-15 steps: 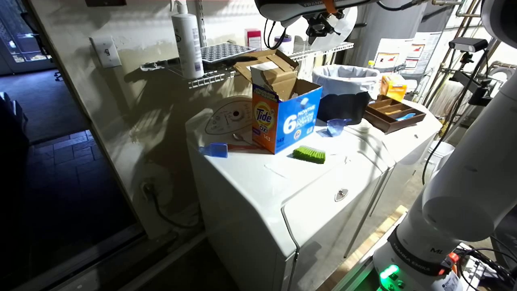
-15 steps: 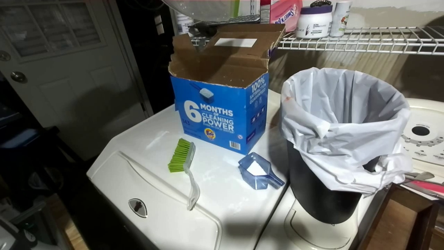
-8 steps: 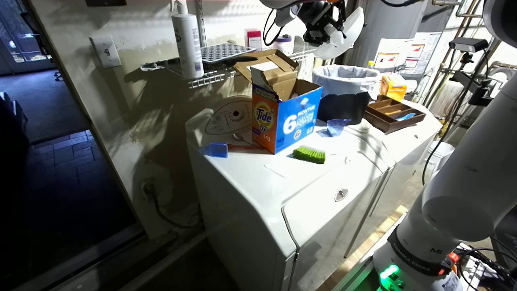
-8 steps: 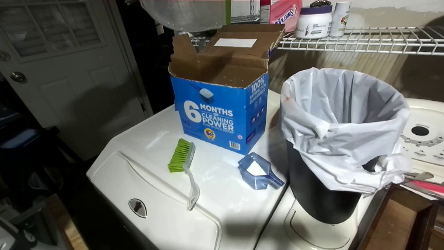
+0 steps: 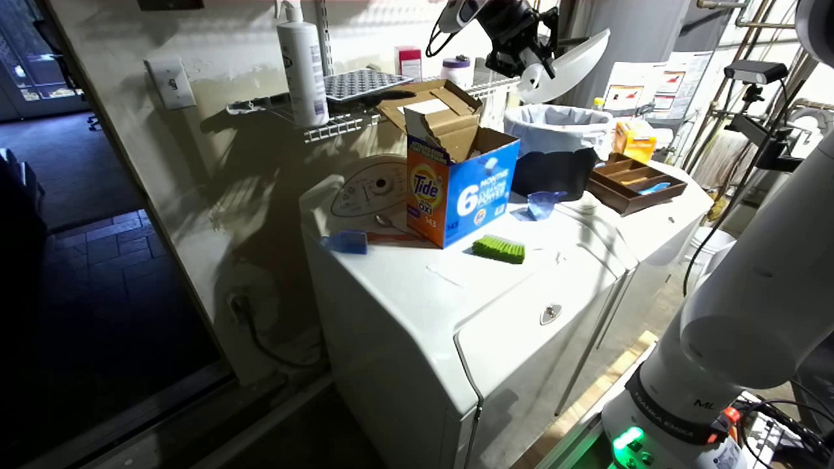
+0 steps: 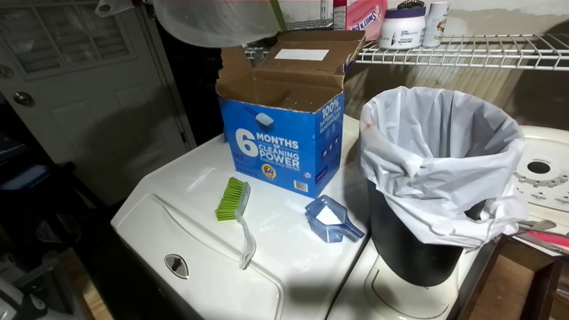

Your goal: Pour the washing powder on the pan into the box

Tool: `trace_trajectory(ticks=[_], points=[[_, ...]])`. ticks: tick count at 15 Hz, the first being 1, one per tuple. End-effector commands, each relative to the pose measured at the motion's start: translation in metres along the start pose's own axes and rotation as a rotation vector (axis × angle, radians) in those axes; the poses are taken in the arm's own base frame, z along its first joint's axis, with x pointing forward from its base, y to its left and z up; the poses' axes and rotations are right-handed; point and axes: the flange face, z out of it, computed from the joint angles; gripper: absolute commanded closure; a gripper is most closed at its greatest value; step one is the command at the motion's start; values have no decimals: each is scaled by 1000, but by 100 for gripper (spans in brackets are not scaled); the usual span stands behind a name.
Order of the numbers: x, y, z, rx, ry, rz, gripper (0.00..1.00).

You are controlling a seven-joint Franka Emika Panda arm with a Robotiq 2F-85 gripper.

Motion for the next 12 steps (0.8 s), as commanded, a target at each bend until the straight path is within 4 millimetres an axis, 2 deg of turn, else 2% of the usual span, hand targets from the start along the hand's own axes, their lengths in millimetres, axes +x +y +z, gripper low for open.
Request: trace_trajectory(ticks=[1, 8, 12], points=[[4, -12, 0, -60, 122, 137, 93], [22, -31, -10, -216, 374, 311, 93], [35, -39, -21, -308, 412, 399, 93]])
